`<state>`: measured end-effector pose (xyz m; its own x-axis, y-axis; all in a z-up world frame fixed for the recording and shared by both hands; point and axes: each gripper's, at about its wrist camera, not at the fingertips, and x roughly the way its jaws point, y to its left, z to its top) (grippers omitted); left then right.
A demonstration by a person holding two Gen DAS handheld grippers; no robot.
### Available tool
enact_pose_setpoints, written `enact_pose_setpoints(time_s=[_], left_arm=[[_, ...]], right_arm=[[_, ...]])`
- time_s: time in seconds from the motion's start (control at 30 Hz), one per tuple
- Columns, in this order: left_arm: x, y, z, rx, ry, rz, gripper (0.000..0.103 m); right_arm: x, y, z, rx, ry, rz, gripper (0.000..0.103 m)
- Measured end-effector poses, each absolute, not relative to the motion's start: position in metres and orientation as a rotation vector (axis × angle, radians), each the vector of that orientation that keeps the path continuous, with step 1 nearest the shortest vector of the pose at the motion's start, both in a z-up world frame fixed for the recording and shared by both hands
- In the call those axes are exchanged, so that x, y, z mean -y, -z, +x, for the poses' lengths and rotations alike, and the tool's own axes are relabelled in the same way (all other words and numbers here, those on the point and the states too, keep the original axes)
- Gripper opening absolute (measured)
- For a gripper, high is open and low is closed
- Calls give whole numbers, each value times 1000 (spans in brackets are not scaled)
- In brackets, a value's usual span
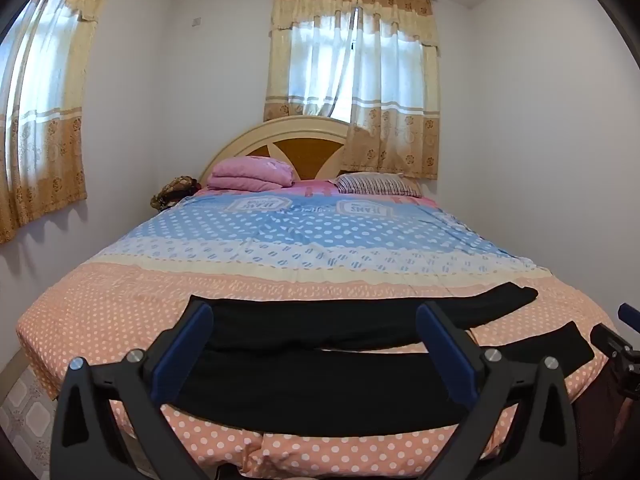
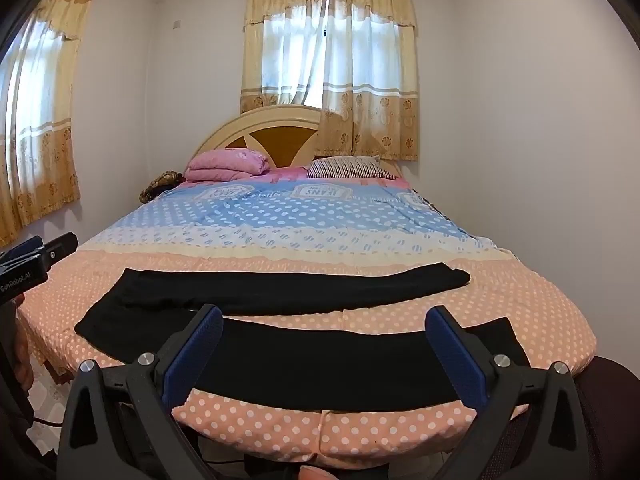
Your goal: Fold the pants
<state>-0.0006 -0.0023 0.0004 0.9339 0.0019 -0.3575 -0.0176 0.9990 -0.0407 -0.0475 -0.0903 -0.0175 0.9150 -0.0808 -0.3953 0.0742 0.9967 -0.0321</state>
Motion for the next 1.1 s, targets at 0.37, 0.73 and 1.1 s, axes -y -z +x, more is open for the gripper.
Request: enact_pose_setpoints(time_s=[0.37, 0.73, 1.1], left_arm=[[0, 4, 6, -392, -19, -65, 103], [-8, 11, 7, -394, -14, -74, 103], [-14, 13, 6, -400, -18, -76, 103]], right_arm=[[96, 30, -42, -418, 83, -13, 102], [92, 31, -41, -423, 93, -18, 102], [94, 34, -37, -436, 98, -22, 102]])
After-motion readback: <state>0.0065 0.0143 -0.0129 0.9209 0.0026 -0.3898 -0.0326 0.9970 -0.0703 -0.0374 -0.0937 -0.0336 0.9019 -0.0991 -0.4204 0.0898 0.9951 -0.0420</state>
